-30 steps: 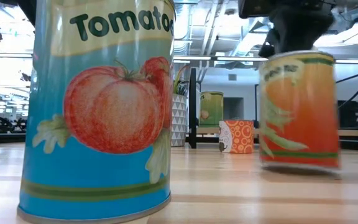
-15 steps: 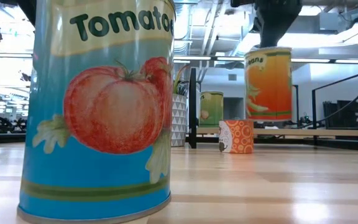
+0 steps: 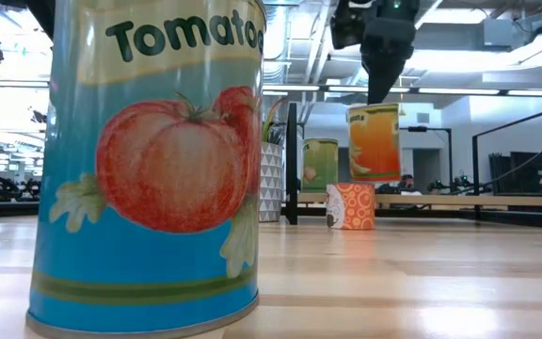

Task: Pick and place cans onto a shelf
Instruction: Put the canned green peas on the shelf

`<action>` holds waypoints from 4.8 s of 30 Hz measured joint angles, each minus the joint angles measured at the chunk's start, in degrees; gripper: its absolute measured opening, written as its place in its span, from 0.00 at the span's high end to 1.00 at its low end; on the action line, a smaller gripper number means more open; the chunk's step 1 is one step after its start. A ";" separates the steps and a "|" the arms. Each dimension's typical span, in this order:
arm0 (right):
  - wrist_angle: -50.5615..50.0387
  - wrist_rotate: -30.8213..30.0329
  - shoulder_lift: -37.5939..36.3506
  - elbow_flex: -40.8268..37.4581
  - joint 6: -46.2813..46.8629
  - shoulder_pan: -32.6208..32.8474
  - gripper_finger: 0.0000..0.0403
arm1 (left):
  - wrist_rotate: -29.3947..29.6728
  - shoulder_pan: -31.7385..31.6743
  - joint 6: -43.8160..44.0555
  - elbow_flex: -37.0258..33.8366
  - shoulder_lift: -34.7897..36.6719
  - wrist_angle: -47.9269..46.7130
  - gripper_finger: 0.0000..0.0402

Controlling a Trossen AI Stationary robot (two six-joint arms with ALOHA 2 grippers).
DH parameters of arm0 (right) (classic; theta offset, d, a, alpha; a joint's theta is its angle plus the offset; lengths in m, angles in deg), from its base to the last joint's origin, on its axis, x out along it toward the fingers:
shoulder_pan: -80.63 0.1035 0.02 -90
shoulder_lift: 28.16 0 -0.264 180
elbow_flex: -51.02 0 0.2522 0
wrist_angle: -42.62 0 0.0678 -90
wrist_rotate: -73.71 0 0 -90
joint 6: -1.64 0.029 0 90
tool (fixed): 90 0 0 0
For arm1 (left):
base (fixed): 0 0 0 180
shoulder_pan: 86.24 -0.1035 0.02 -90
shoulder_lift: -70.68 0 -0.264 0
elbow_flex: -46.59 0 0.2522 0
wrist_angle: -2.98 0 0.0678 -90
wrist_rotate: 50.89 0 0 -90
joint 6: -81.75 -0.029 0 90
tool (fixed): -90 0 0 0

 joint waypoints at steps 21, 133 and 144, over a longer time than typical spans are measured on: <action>2.91 3.20 -4.52 0.00 -10.01 -17.25 0.99 | 0.63 0.01 0.02 0.00 0.00 -0.05 1.00; 28.19 -6.64 -12.87 -29.24 -0.66 -12.75 0.96 | 3.87 -0.01 3.39 0.00 0.02 0.19 1.00; 29.33 -6.80 -12.87 -29.24 -0.66 -12.90 0.95 | 3.85 -0.01 3.41 0.00 0.02 1.10 1.00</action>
